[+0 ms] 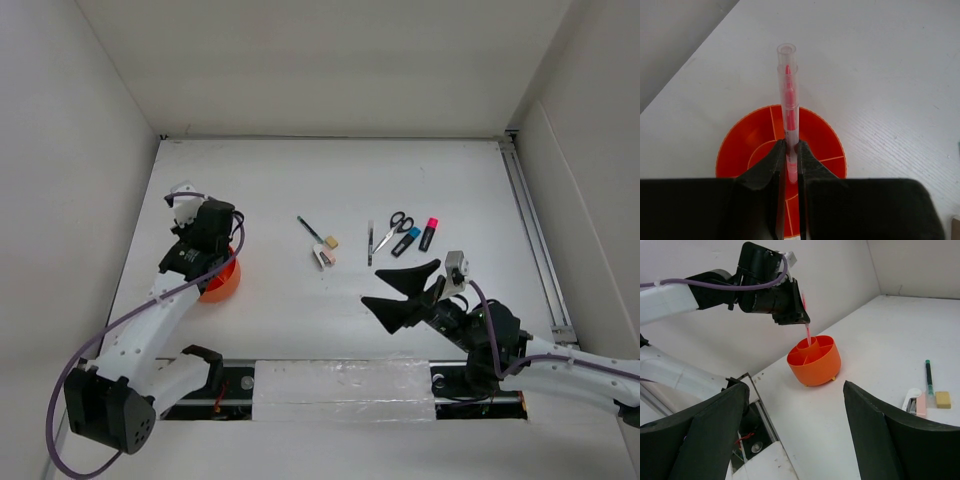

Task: Sort the stationery into containers
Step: Place the pen in the storage box.

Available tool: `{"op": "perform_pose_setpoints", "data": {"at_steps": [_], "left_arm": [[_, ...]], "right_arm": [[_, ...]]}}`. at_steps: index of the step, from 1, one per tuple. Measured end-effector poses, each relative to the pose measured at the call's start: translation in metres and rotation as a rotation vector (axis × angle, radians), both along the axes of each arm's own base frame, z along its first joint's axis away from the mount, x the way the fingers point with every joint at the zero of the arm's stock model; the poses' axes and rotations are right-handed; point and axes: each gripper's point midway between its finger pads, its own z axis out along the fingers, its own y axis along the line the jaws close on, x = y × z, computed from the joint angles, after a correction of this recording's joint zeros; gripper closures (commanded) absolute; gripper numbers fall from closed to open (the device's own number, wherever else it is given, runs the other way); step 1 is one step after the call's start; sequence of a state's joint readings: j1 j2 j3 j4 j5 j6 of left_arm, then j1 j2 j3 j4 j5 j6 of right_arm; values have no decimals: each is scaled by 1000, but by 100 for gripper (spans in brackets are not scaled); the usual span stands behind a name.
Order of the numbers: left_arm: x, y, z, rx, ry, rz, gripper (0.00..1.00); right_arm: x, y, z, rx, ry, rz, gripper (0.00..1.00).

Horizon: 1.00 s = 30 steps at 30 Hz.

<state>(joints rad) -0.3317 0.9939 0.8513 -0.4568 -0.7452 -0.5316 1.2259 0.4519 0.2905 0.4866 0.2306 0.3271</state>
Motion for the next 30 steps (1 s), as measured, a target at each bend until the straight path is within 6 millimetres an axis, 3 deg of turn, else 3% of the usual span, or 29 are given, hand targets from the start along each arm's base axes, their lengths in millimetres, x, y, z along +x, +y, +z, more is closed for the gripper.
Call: {"op": "perform_pose_setpoints", "data": {"at_steps": [7,14,19,30], "left_arm": [[1,-10,-23,-29,86,-24,100],[-4,-9,-27,-46,98,-2,98],[-7,-8,-29,-52,105,8,78],[-8,-9,-24,-69,84,10,58]], "right_arm": [[0,0,1,2,-1,1,15],[0,-1,2,6,-3,0,15],[0,-1,2,5,-5,-2,15],[4,-4,-3,-3,-3,-28,12]]}}
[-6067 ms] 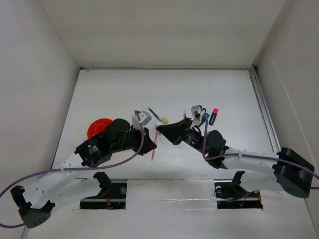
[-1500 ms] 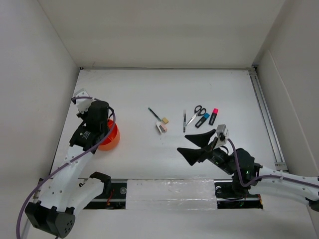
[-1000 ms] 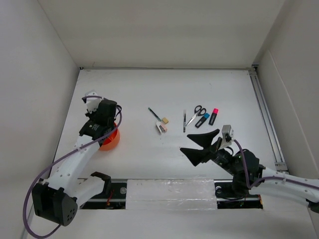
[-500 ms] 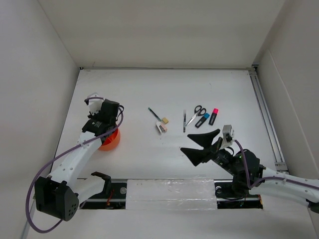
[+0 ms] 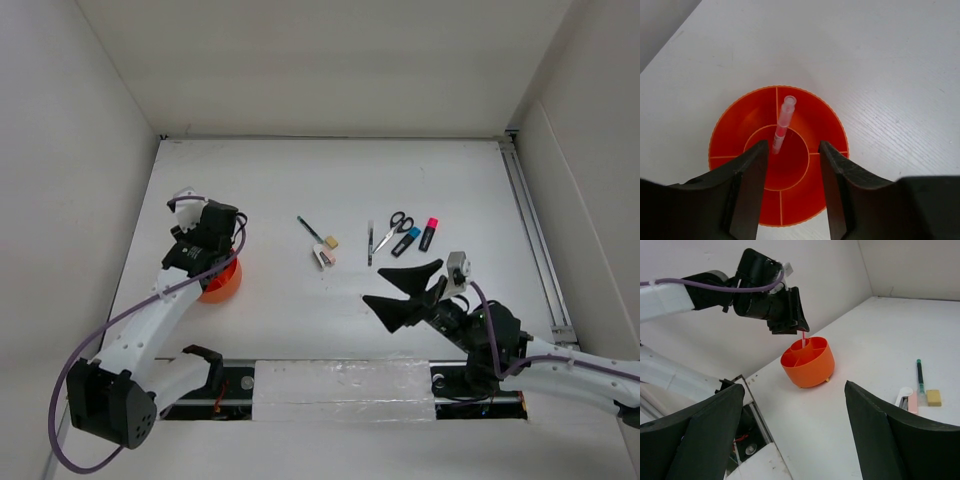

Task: Sort the stationery into containers
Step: Place the pen in the storage box, then pick up the pen from the center of the board.

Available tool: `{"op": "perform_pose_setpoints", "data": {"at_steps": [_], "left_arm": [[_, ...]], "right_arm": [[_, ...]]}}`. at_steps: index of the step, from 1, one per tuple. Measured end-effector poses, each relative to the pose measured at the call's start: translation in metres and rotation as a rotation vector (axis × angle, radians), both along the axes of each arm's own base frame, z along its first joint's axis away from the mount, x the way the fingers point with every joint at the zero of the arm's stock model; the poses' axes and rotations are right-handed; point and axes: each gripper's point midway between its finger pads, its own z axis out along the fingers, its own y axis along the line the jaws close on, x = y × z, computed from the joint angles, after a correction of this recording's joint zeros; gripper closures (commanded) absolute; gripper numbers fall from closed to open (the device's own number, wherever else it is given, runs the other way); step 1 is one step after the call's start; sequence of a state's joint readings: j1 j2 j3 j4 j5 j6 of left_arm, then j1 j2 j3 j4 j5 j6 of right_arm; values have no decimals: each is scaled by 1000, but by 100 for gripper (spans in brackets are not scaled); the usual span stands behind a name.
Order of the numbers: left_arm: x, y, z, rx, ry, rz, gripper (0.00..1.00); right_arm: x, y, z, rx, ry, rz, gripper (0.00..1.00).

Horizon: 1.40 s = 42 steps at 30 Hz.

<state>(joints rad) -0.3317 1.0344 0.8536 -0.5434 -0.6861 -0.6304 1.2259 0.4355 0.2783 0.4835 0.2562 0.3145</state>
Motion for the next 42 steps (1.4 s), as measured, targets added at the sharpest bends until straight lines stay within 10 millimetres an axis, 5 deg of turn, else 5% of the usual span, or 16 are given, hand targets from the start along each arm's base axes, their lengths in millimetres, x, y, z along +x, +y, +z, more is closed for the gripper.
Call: {"op": "perform_pose_setpoints", "data": {"at_steps": [3,4,12,20,24,32,37,42], "left_arm": [[-2,-1,10,-21,-38,-7,35],[-3,-2,14,-31,-54,-12,1],[-11,-9,58,-123,-234,-72,0],[-12,-13,73,-155,-272,-98,0],[-18,-23,87,-205,-322,-163,0],[-33,-49,140,-294,-519,-376,0],[-33,-62,136,-299,-498,-456,0],[-31,-72,128,-303,-460,-513,0]], "right_arm": [[5,1,-5,-14,11,-25,9],[9,4,-11,-35,21,-38,6],[38,46,-55,-289,123,-118,0],[99,77,-39,-367,246,-258,5],[134,65,-47,-408,317,-340,6],[153,50,-73,-521,395,-350,13],[175,34,-100,-617,516,-439,22],[205,2,-147,-733,684,-601,25]]}}
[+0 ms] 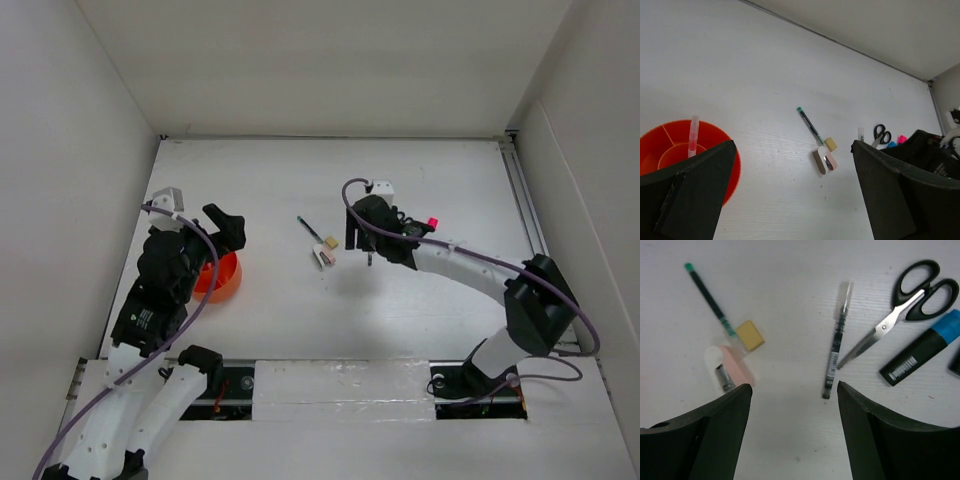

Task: Sort the stationery into containers
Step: Pick up the pen from the center of the board.

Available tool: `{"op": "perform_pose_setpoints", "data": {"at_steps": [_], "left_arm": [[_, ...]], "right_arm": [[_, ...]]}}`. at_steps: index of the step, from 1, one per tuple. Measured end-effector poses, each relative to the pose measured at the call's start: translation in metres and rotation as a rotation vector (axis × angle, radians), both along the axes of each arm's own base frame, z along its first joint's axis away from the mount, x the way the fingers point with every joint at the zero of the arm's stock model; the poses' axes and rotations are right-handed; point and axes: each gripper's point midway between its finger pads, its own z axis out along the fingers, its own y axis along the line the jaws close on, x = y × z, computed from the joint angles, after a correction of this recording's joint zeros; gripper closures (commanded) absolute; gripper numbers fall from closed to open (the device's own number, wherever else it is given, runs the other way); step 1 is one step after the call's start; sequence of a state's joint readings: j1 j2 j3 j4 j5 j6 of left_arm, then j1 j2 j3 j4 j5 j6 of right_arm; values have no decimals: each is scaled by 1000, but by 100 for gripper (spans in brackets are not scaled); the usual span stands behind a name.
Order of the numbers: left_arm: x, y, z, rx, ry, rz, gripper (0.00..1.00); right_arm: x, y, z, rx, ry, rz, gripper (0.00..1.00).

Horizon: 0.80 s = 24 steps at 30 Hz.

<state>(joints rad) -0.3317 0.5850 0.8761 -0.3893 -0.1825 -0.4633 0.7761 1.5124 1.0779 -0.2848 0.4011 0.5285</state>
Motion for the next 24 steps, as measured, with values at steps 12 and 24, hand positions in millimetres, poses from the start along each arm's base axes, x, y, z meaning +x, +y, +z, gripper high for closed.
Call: {"op": "perform_pose_setpoints", "data": {"at_steps": [12,24], "left_arm": [[2,-16,-12,22,37,-74,0],[1,-17,-12,20,36,-83,0]], "right_arm": [[24,-40,-74,-172,188,-143,33],[69,-37,-81,-180,203,-128,40]]}}
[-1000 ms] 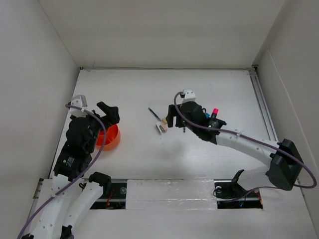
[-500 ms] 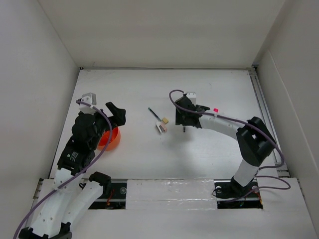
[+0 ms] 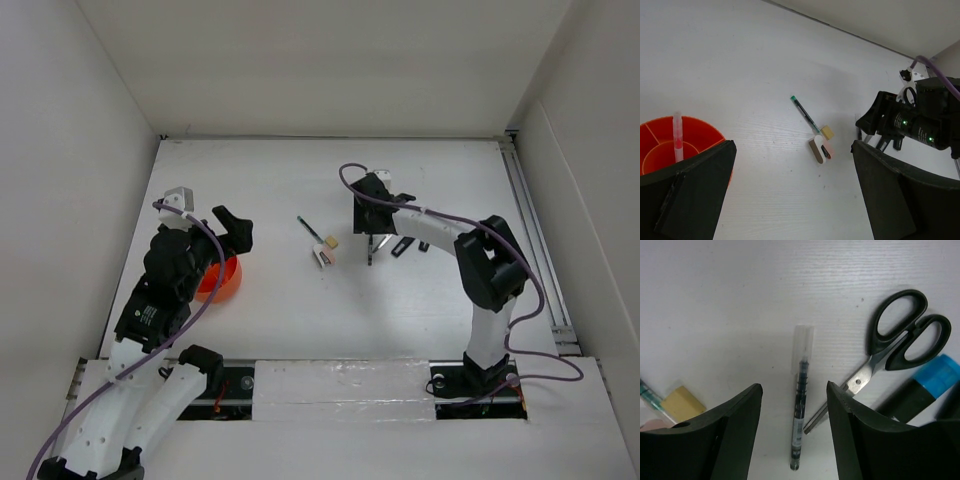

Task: Sort the stationery into containers
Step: Pick up the pen from the center of the board.

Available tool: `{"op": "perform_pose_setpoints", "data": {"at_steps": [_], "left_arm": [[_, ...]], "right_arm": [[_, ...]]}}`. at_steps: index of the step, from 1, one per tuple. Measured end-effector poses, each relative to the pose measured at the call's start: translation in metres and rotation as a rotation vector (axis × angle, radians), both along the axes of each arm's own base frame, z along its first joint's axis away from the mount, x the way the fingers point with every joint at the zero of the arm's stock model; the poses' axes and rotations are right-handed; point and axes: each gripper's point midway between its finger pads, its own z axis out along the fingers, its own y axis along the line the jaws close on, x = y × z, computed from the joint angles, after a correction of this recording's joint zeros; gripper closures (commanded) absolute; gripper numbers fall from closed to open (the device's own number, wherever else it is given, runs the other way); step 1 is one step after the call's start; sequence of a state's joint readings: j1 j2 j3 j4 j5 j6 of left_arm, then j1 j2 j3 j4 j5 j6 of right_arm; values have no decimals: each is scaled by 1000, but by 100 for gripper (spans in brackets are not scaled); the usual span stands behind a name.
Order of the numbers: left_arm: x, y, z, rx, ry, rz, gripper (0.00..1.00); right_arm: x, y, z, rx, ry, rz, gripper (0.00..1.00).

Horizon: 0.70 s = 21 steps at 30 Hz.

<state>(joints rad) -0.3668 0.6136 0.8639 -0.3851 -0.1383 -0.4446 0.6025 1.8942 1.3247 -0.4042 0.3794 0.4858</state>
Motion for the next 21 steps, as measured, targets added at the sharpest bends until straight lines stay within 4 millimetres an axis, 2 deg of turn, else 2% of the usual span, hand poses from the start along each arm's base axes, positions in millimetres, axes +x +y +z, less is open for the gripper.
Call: {"op": "perform_pose_setpoints", "data": {"at_steps": [4,8,9,11,15,18,21], "left_arm": [[0,0,0,0,0,0,0],[0,0,0,0,0,0,0],[0,0,0,0,0,0,0],[0,0,0,0,0,0,0],[0,0,0,0,0,0,0],[0,0,0,0,0,0,0],[0,0,0,1,0,1,0]], "right_arm": [[14,-8,-10,-8,19,-13,41],[16,-17,-23,-25,52,-23,45],[16,-18,-26,-27,59,-20,51],[16,-18,-32,-27,73,-13,57],[17,-14,-32,-15,79,5,60],[17,-12,-32,-9,82,12,68],[18,-10,-33,-1,80,18,85]]}}
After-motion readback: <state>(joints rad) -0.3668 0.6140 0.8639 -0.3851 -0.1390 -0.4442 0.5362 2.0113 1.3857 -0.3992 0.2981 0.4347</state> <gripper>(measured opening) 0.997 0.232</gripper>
